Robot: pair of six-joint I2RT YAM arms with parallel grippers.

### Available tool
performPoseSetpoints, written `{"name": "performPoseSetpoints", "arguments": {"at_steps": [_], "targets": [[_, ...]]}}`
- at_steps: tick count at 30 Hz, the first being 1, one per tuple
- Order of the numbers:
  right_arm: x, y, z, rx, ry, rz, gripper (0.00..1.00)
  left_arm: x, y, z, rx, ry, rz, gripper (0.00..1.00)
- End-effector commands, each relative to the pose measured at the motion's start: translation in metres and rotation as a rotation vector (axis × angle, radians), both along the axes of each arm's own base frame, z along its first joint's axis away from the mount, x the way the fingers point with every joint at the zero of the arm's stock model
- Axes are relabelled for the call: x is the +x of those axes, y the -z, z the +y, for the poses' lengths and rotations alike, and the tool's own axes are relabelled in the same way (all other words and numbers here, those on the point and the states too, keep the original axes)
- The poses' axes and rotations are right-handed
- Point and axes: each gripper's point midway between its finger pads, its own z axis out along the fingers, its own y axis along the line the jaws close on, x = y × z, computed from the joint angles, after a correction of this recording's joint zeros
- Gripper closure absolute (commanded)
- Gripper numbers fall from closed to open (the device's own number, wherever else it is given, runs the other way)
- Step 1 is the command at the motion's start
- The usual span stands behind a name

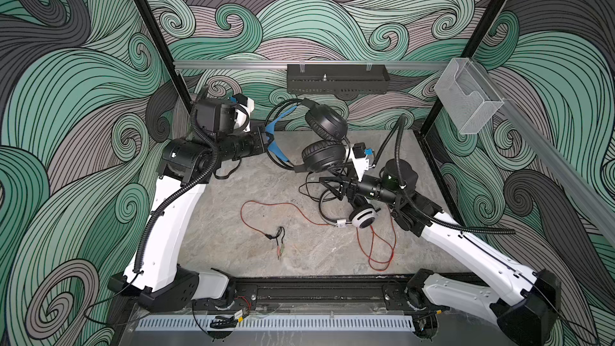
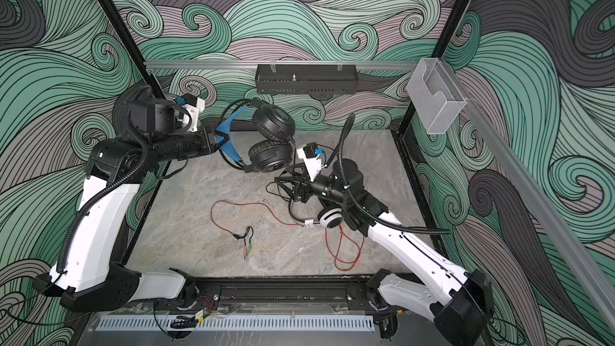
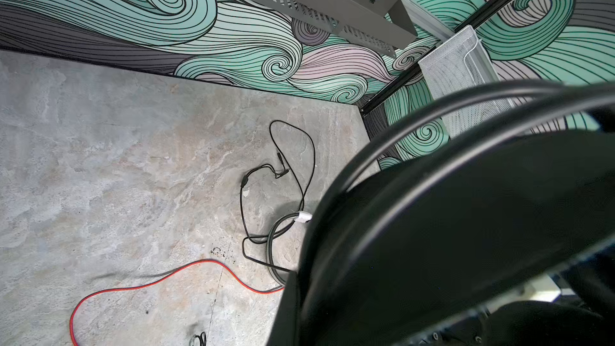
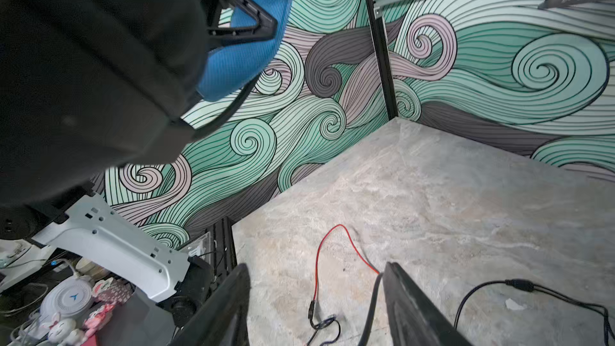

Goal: Wrap the headphones

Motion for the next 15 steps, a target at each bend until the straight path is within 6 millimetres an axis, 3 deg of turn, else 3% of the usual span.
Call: {"name": "performPoseSetpoints", "arguments": {"at_steps": [1,5,15], "targets": [[0.009,-0.007,-0.001,0.053,0.017,-0.007,0.29,-0.003,-0.035,-0.007,-0.116,0.009,-0.053,1.00],[0.021,-0.005,0.001,0.067,0.023,0.002,0.29,-0.005,-0.039,-0.008,-0.150,0.004,-0.050,1.00],[0.039,0.011,0.009,0.066,0.028,0.054,0.42,0.001,-0.042,-0.007,-0.199,-0.021,-0.018,1.00]]}}
